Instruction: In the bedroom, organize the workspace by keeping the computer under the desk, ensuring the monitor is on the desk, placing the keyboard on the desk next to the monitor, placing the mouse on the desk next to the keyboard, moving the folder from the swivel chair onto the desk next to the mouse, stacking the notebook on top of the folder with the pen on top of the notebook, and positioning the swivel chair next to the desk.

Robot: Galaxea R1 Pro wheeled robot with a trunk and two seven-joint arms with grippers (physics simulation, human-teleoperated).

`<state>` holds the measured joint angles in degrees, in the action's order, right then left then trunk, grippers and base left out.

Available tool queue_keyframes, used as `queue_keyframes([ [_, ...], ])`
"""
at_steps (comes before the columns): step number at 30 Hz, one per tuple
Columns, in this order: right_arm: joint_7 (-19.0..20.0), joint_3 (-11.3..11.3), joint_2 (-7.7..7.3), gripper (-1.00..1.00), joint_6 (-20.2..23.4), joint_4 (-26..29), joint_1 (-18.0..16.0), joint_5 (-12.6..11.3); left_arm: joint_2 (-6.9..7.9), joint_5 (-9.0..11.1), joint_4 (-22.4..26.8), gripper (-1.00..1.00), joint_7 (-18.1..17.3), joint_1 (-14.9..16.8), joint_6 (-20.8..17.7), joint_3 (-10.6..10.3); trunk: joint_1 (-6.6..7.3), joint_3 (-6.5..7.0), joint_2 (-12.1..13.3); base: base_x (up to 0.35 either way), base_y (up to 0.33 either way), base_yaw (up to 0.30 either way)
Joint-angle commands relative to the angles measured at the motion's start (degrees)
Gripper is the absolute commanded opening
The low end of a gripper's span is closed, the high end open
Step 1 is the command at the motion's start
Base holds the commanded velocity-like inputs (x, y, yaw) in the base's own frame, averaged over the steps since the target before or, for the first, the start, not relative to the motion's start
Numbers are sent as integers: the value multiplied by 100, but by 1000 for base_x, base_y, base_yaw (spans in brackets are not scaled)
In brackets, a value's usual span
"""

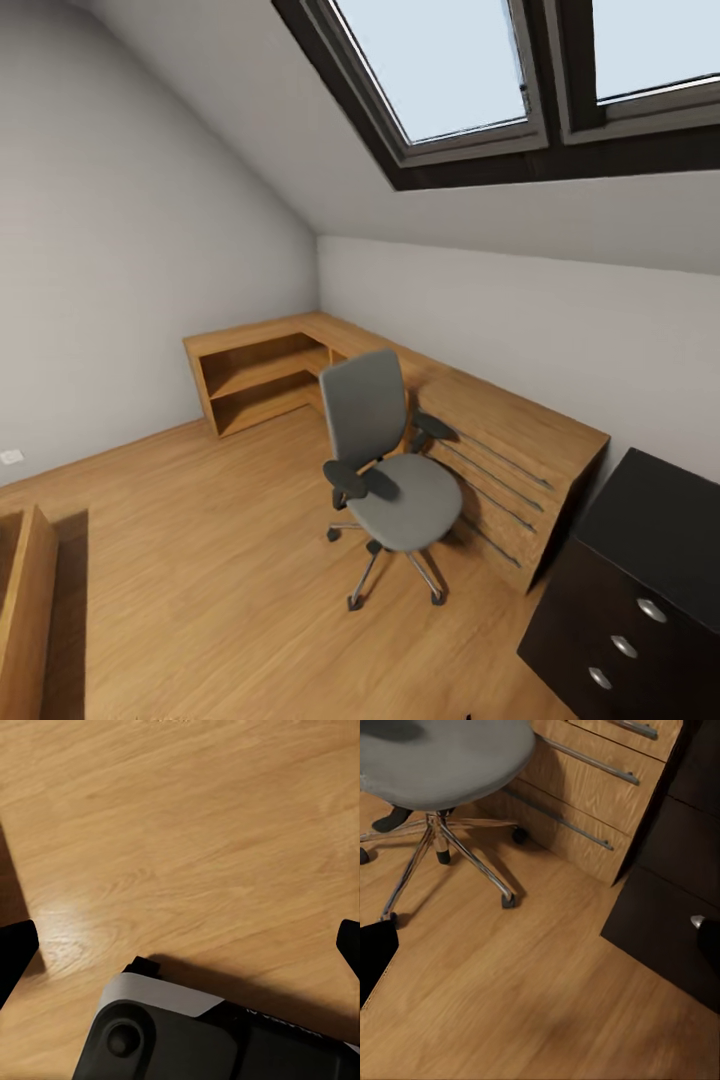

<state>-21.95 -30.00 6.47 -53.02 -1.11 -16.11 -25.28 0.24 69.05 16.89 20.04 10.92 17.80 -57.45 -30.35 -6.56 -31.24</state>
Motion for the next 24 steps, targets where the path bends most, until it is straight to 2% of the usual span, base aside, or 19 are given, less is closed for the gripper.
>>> queue_keyframes([
  [1, -27, -50, 3, 100, -15, -13, -6, -21, 3, 39, 8, 100, 35, 7, 21, -50, -5, -14, -10, 252, 0, 183],
  [12, -29, -40, -14, 100, -4, -20, -6, -41, -2, 39, 8, 100, 35, 7, 29, -56, -5, -24, -10, 78, 0, 46],
  [21, -29, -51, 13, 100, 363, 6, -6, -47, 2, 39, 8, 100, 35, 7, 30, -56, -5, -24, -10, 2, 5, 1],
  [24, -29, -46, 12, 100, 417, 13, -6, -45, 3, 39, 8, 100, 35, 7, 30, -56, -5, -24, -10, 0, 189, 0],
])
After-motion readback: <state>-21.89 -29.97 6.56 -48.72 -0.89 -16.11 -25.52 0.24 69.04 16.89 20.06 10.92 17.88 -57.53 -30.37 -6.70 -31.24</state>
